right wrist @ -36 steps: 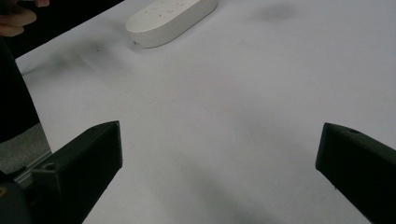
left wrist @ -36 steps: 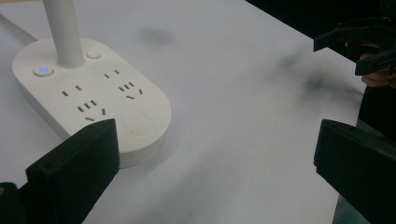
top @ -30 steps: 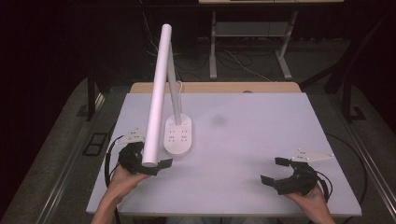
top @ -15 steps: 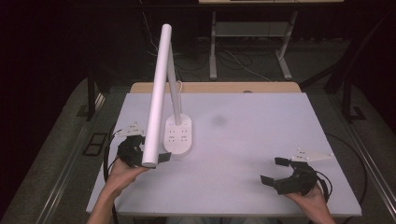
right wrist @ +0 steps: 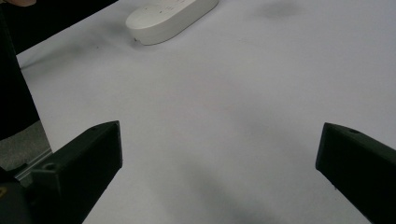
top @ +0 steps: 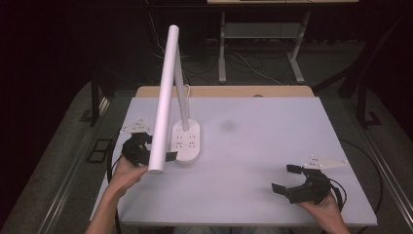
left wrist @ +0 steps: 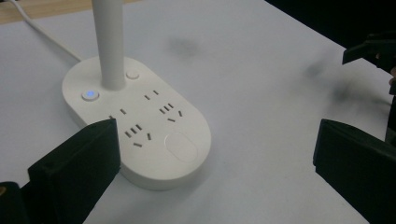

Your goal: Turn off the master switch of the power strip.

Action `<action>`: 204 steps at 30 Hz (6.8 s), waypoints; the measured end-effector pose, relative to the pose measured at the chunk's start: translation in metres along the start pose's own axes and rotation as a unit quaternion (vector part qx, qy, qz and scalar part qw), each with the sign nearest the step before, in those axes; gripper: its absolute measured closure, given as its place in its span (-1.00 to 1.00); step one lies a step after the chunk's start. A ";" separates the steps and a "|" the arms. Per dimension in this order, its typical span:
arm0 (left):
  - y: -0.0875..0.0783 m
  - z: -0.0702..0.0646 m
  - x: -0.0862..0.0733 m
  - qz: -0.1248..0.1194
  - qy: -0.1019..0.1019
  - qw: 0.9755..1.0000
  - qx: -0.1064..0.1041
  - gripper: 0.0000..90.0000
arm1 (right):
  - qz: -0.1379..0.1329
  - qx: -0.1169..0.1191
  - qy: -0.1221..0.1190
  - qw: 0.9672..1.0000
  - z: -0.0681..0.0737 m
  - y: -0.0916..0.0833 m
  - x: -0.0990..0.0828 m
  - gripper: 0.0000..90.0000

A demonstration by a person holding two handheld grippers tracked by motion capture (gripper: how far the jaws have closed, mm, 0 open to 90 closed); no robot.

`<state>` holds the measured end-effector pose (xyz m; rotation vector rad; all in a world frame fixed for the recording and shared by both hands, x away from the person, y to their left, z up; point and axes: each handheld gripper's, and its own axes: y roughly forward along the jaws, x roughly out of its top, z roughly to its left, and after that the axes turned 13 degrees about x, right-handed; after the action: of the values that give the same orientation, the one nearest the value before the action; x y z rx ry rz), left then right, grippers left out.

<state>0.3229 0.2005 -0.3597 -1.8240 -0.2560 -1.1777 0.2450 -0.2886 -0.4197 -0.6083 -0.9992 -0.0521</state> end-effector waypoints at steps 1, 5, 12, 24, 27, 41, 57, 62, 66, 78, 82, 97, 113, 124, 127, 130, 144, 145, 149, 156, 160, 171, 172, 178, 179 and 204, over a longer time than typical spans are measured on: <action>0.001 0.001 0.001 0.000 0.002 1.000 0.000 -1.00 | 0.000 0.000 0.000 1.000 0.000 0.000 0.000 -1.00; 0.001 0.003 0.005 0.005 0.002 1.000 0.002 -1.00 | 0.000 0.000 0.000 1.000 0.000 0.000 0.000 -1.00; 0.004 0.010 0.015 0.007 0.003 1.000 0.008 -1.00 | 0.002 0.001 0.000 1.000 0.000 0.000 0.000 -1.00; 0.009 0.022 0.028 0.016 0.008 1.000 0.016 -1.00 | 0.002 0.001 0.001 1.000 0.000 0.000 -0.001 -1.00; 0.010 0.023 0.029 0.017 0.006 1.000 0.017 -1.00 | 0.002 0.001 0.001 1.000 0.000 0.000 -0.001 -1.00; 0.024 0.040 0.040 0.026 0.005 0.999 0.028 -0.99 | 0.003 0.001 0.002 1.000 -0.001 -0.001 -0.001 -1.00; 0.036 0.049 0.052 0.038 0.011 0.998 0.045 -0.82 | 0.002 0.001 0.002 1.000 -0.002 -0.001 -0.002 -1.00; 0.042 0.056 0.051 0.041 0.005 0.998 0.046 -0.69 | 0.001 -0.001 0.003 1.000 -0.002 -0.003 -0.002 -1.00; 0.045 0.059 0.050 0.041 -0.001 0.998 0.044 -0.63 | 0.001 -0.001 0.004 1.000 -0.002 -0.003 -0.002 -1.00; 0.055 0.074 0.046 0.029 -0.032 0.998 0.038 -0.37 | 0.001 -0.001 0.005 1.000 -0.003 -0.003 -0.002 -1.00; 0.057 0.075 0.046 0.029 -0.036 0.998 0.038 -0.28 | 0.000 -0.001 0.005 1.000 -0.003 -0.003 -0.003 -1.00; 0.070 0.078 0.043 0.031 -0.035 0.998 0.048 0.51 | 0.001 -0.002 0.005 1.000 -0.004 -0.004 -0.003 -1.00; 0.087 0.075 0.039 0.042 -0.031 0.998 0.036 1.00 | 0.005 -0.002 0.006 1.000 -0.004 -0.003 -0.003 -1.00; 0.097 0.074 0.036 0.055 -0.025 0.998 0.034 1.00 | 0.006 -0.002 0.008 1.000 -0.004 -0.003 -0.003 -1.00; 0.099 0.075 0.035 0.058 -0.027 0.997 0.035 1.00 | 0.006 -0.002 0.008 1.000 -0.004 -0.003 -0.003 -1.00; 0.100 0.075 0.034 0.061 -0.025 0.997 0.034 1.00 | 0.007 -0.002 0.008 1.000 -0.004 -0.003 -0.004 -1.00; 0.110 0.078 0.029 0.070 -0.029 0.996 0.036 1.00 | 0.007 -0.002 0.009 1.000 -0.004 -0.003 -0.004 -1.00; 0.110 0.079 0.029 0.070 -0.032 0.996 0.035 1.00 | 0.007 -0.003 0.008 1.000 -0.005 -0.003 -0.004 -1.00; 0.114 0.079 0.027 0.073 -0.036 0.996 0.036 1.00 | 0.007 -0.003 0.008 1.000 -0.005 -0.004 -0.004 -1.00; 0.119 0.079 0.024 0.078 -0.036 0.996 0.037 1.00 | 0.007 -0.004 0.007 1.000 -0.005 -0.004 -0.004 -1.00; 0.122 0.079 0.022 0.077 -0.042 0.996 0.035 1.00 | 0.008 -0.005 0.009 1.000 -0.005 -0.005 -0.004 -1.00; 0.122 0.085 0.019 0.066 -0.058 0.996 0.025 1.00 | 0.009 -0.005 0.008 1.000 -0.006 -0.006 -0.005 -1.00; 0.122 0.085 0.019 0.067 -0.060 0.996 0.026 1.00 | 0.009 -0.005 0.008 1.000 -0.006 -0.006 -0.005 -1.00; 0.123 0.090 0.007 0.042 -0.110 0.993 0.011 1.00 | 0.012 -0.006 0.004 1.000 -0.006 -0.005 -0.005 -1.00; 0.122 0.091 0.006 0.041 -0.115 0.993 0.007 1.00 | 0.012 -0.006 0.004 1.000 -0.006 -0.005 -0.005 -1.00; 0.123 0.083 0.012 0.060 -0.116 0.990 0.048 1.00 | 0.018 -0.003 0.000 1.000 -0.003 -0.003 -0.005 -1.00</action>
<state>0.4529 0.1939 -0.4316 -1.8647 -0.3245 -0.8573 0.2437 -0.2937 -0.4241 -0.6312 -0.9871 -0.0225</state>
